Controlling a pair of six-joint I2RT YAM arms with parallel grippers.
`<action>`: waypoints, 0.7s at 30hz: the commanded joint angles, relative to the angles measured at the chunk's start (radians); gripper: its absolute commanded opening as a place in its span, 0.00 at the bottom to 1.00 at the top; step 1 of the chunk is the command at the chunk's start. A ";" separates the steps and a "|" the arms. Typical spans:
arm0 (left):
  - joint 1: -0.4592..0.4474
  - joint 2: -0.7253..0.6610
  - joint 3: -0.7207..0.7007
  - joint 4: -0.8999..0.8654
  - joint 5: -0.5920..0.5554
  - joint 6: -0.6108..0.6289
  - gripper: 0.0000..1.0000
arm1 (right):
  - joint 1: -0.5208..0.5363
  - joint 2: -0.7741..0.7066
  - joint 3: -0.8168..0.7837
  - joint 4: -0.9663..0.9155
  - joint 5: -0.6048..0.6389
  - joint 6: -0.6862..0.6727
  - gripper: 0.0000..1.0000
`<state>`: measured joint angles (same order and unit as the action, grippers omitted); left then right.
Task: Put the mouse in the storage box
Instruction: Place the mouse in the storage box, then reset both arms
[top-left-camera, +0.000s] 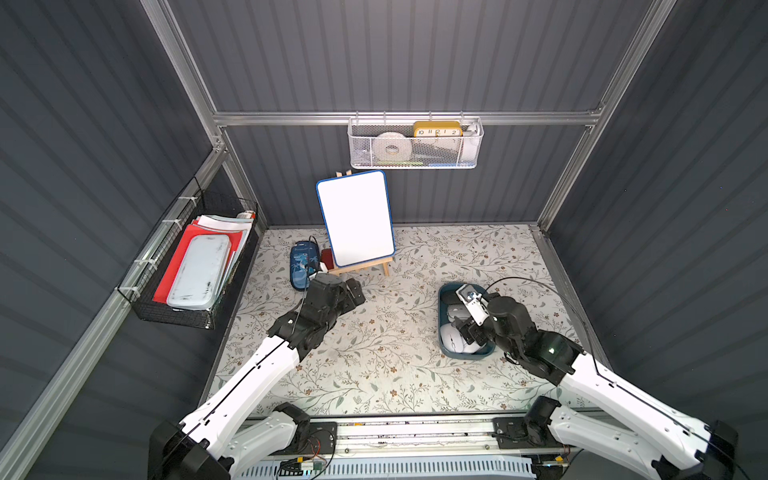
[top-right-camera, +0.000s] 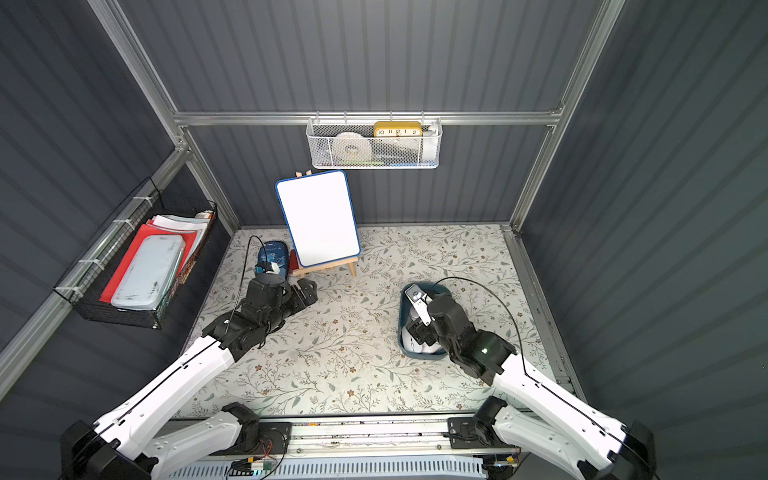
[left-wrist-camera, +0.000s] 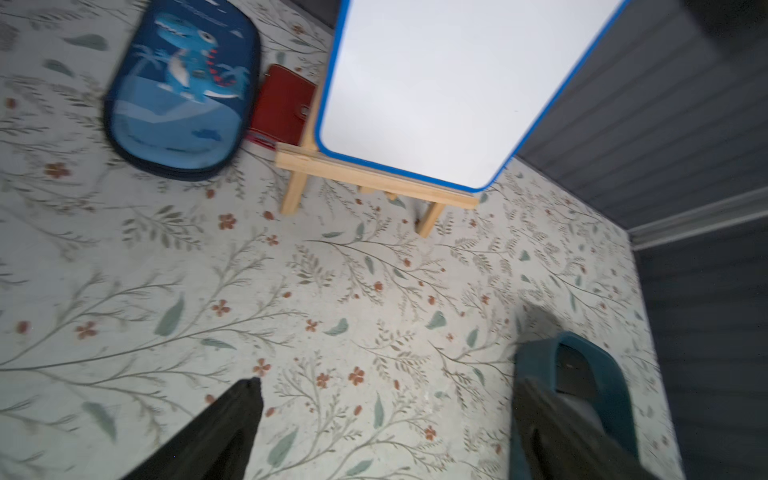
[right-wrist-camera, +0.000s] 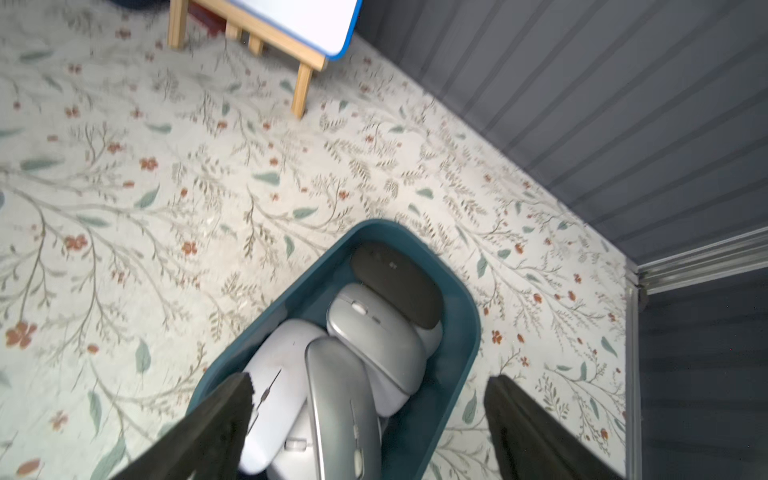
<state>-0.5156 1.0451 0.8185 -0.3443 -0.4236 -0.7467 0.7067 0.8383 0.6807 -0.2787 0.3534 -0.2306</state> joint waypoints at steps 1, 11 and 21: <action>0.012 -0.019 -0.071 0.017 -0.401 -0.018 0.99 | -0.064 -0.027 -0.092 0.287 0.119 0.080 0.94; 0.114 -0.113 -0.598 0.978 -0.511 0.574 0.99 | -0.395 0.000 -0.315 0.500 0.288 0.386 0.94; 0.369 0.351 -0.484 1.382 -0.030 0.755 1.00 | -0.482 0.356 -0.437 1.049 0.301 0.414 0.94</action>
<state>-0.1783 1.3201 0.3031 0.8021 -0.6380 -0.1078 0.2413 1.1549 0.2359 0.5236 0.6579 0.1501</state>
